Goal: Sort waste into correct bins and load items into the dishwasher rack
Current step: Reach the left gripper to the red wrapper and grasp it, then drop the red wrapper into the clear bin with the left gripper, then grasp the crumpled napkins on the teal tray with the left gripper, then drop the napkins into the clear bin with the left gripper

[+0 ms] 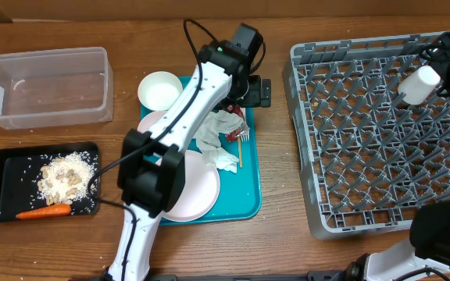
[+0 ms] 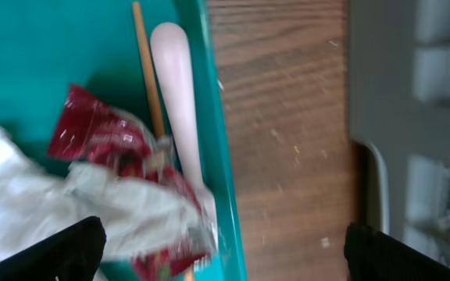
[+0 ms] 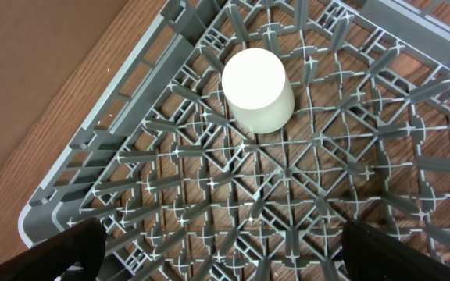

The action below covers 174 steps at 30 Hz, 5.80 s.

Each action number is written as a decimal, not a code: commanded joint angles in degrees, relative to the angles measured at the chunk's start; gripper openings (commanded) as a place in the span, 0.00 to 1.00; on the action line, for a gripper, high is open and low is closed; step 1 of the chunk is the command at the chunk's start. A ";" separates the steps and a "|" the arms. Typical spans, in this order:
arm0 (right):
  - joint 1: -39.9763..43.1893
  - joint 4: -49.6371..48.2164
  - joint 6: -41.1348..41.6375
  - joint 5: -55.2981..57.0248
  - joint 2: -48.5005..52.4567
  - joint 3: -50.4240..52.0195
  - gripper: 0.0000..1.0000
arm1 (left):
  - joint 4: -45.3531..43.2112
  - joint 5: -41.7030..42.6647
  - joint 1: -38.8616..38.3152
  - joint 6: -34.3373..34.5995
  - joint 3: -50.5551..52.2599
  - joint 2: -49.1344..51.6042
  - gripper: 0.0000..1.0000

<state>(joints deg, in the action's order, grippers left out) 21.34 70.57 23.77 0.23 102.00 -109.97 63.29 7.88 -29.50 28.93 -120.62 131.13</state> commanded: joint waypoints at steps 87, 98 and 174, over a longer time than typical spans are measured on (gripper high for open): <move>0.11 -0.17 0.31 0.09 -1.92 -0.76 1.00 | 22.64 -0.57 49.86 5.75 -32.11 4.90 0.94; 0.11 -0.17 0.28 0.11 -1.92 -0.76 1.00 | 25.55 11.87 38.60 -9.51 -32.24 1.27 1.00; 0.11 -0.17 0.28 0.09 -1.92 -0.76 1.00 | 21.24 -7.80 47.67 -3.74 -32.85 3.39 1.00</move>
<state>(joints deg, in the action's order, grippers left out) 21.34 70.54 23.79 0.23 101.95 -109.97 83.96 -5.54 15.59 25.12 -152.62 134.96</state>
